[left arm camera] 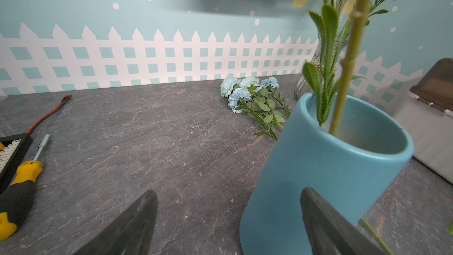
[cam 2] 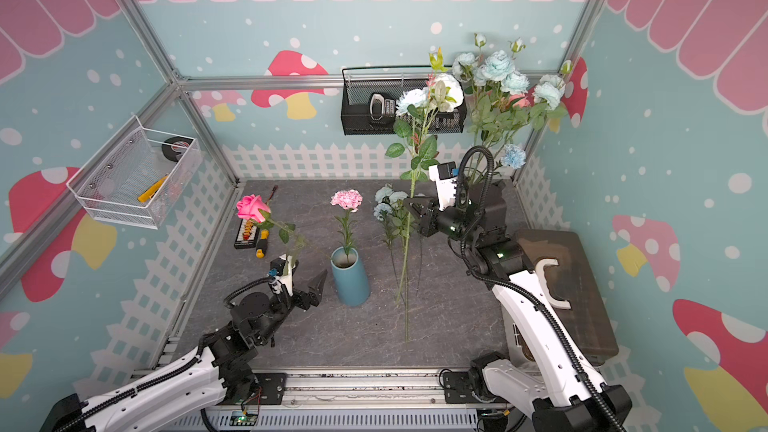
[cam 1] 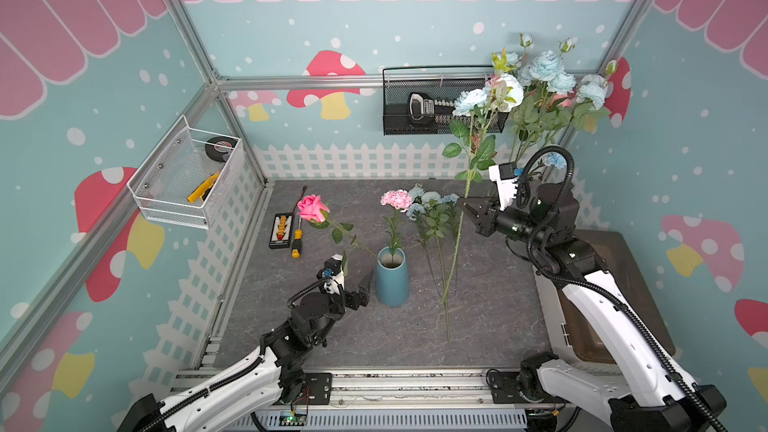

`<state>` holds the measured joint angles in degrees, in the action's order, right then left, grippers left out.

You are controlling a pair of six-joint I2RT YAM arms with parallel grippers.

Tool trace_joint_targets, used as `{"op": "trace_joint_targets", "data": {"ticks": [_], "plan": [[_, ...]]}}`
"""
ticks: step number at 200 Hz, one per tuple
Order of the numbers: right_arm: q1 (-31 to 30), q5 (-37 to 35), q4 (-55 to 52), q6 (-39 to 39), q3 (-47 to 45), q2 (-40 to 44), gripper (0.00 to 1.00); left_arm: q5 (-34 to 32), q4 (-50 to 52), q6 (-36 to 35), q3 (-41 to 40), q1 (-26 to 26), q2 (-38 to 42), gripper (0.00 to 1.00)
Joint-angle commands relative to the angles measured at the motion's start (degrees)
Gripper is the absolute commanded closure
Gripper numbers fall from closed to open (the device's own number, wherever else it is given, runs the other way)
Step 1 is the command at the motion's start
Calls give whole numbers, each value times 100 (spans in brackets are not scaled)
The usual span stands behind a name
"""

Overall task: Pick out blue flowers from the vase
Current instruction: Place the flower at the center of the board.

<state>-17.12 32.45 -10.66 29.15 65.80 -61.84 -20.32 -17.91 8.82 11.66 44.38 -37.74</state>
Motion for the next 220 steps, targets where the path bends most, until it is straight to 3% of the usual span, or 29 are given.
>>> {"op": "trace_joint_targets", "data": {"ticks": [1,71,113,220], "plan": [[146,129,411,186,-178,-76,100,63,-90,45,161,-26,-7,9],[152,357,475,131,-173,-1057,100,54,-84,50,179,-26,-51,9],[97,864,867,360,-117,-1856,100,55,-88,50,205,-26,-107,9],[-856,751,1204,337,595,-3857,100,45,-89,53,236,-25,-157,9]]}}
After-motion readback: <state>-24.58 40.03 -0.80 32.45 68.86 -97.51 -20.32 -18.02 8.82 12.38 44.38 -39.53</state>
